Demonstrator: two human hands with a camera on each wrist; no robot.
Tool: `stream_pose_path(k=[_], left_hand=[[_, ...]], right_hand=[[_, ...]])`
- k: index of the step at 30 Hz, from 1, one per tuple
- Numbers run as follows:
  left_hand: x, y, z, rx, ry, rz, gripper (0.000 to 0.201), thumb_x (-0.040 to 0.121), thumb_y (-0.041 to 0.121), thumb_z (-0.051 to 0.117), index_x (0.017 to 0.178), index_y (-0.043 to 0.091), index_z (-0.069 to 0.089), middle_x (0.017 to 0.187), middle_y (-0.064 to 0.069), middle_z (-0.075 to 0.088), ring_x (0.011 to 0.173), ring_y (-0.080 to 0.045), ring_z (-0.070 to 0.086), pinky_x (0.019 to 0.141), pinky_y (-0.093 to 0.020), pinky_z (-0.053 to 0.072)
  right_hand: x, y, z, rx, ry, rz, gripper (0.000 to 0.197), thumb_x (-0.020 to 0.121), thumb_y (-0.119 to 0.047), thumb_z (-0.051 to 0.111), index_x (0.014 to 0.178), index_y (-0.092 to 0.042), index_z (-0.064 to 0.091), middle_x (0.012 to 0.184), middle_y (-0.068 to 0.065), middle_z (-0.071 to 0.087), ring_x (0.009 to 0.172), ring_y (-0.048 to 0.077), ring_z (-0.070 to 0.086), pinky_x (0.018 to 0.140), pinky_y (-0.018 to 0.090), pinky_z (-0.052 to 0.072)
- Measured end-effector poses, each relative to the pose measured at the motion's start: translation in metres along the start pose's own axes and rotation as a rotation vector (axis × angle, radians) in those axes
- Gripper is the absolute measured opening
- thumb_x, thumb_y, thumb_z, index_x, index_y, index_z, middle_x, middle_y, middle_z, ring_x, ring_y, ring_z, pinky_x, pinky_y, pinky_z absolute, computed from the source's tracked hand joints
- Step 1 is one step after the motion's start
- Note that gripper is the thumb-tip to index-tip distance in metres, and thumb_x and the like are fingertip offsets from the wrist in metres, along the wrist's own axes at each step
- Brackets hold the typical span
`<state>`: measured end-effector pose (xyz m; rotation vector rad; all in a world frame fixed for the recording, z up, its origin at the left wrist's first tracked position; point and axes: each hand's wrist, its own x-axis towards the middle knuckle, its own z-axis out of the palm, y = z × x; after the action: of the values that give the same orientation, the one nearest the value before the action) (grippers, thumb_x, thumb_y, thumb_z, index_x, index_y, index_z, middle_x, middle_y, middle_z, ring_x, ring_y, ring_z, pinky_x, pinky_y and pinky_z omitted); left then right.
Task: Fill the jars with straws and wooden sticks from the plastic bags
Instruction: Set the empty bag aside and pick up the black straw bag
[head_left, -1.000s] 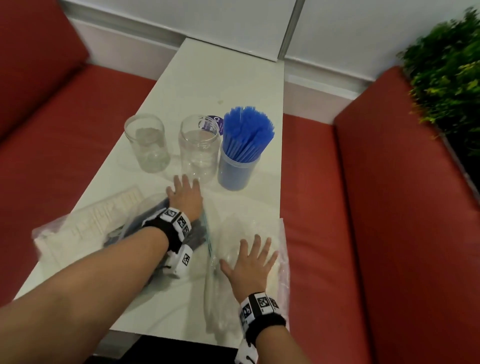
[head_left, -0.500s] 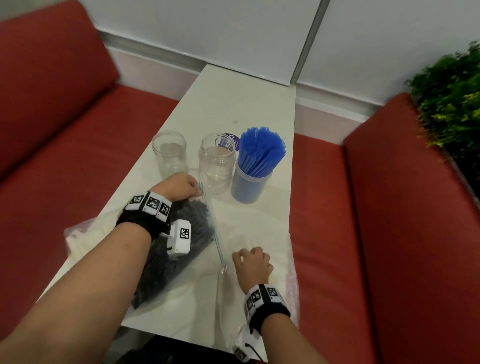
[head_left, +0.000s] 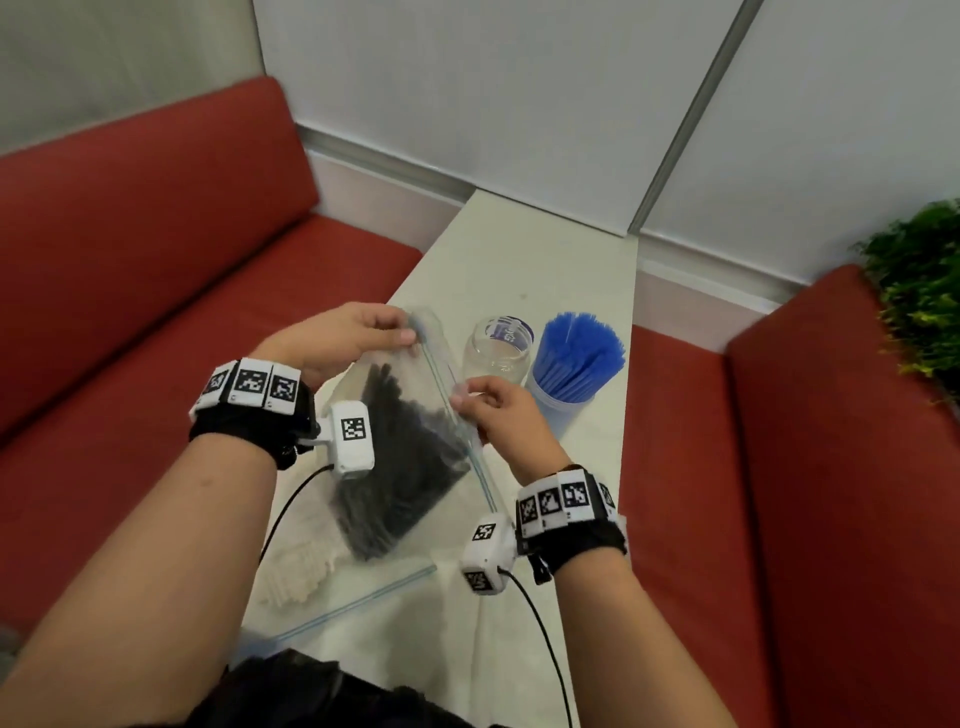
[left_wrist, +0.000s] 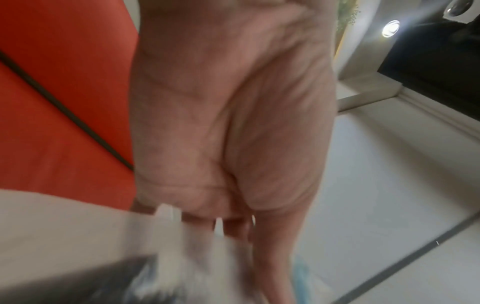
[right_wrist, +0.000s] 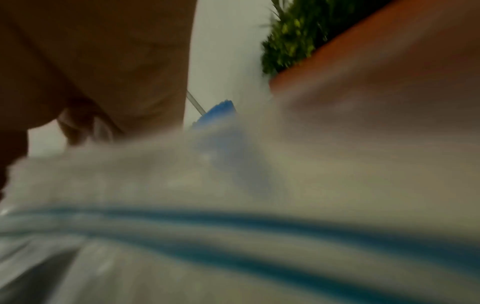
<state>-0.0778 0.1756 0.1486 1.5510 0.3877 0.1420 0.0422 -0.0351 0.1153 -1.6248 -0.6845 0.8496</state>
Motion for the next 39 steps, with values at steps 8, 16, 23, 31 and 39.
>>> stream_pose_path(k=[8, 16, 23, 31, 39], left_hand=[[0.011, 0.017, 0.048, 0.563, 0.032, -0.276, 0.054, 0.088, 0.07, 0.047, 0.1, 0.02, 0.065, 0.101, -0.004, 0.073, 0.092, -0.022, 0.068, 0.083, -0.041, 0.058], [0.02, 0.01, 0.045, 0.205, -0.066, -0.262, 0.04, 0.102, 0.033, 0.049, 0.099, -0.003, 0.066, 0.093, -0.023, 0.072, 0.08, -0.031, 0.073, 0.075, -0.039, 0.061], [0.024, -0.034, 0.018, -0.812, 0.154, -0.491, 0.024, 0.104, 0.015, 0.042, 0.097, 0.002, 0.061, 0.08, -0.017, 0.073, 0.07, -0.024, 0.074, 0.06, -0.04, 0.062], [0.028, -0.063, 0.021, -0.908, 0.069, -0.592, 0.01, 0.072, 0.016, 0.074, 0.08, 0.014, 0.068, 0.081, -0.003, 0.061, 0.07, -0.018, 0.059, 0.072, -0.036, 0.053], [0.019, -0.052, 0.033, -0.217, -0.082, -0.394, 0.052, 0.08, 0.075, 0.055, 0.08, 0.028, 0.076, 0.061, 0.006, 0.054, 0.046, -0.007, 0.04, 0.042, -0.02, 0.025]], right_hand=[[0.011, -0.026, 0.032, 0.222, 0.051, 0.022, 0.006, 0.096, -0.001, 0.062, 0.097, 0.005, 0.064, 0.075, 0.014, 0.064, 0.061, 0.016, 0.061, 0.058, 0.025, 0.052], [0.012, -0.014, 0.021, 0.593, -0.027, 0.195, 0.011, 0.099, -0.003, 0.058, 0.088, -0.002, 0.058, 0.09, 0.018, 0.073, 0.081, 0.024, 0.076, 0.071, 0.034, 0.063], [0.002, 0.01, -0.02, 1.062, 0.227, 0.315, 0.031, 0.107, -0.008, 0.038, 0.133, 0.004, 0.052, 0.116, 0.03, 0.067, 0.083, 0.033, 0.072, 0.073, 0.046, 0.064], [-0.008, 0.029, -0.016, 1.041, 0.109, 0.409, 0.028, 0.101, -0.026, 0.053, 0.114, -0.003, 0.063, 0.088, 0.011, 0.073, 0.08, 0.02, 0.069, 0.092, 0.039, 0.058], [-0.005, 0.025, -0.007, 0.481, 0.032, 0.209, 0.027, 0.093, -0.034, 0.064, 0.092, -0.008, 0.071, 0.069, 0.003, 0.068, 0.055, 0.011, 0.061, 0.055, 0.022, 0.053]])
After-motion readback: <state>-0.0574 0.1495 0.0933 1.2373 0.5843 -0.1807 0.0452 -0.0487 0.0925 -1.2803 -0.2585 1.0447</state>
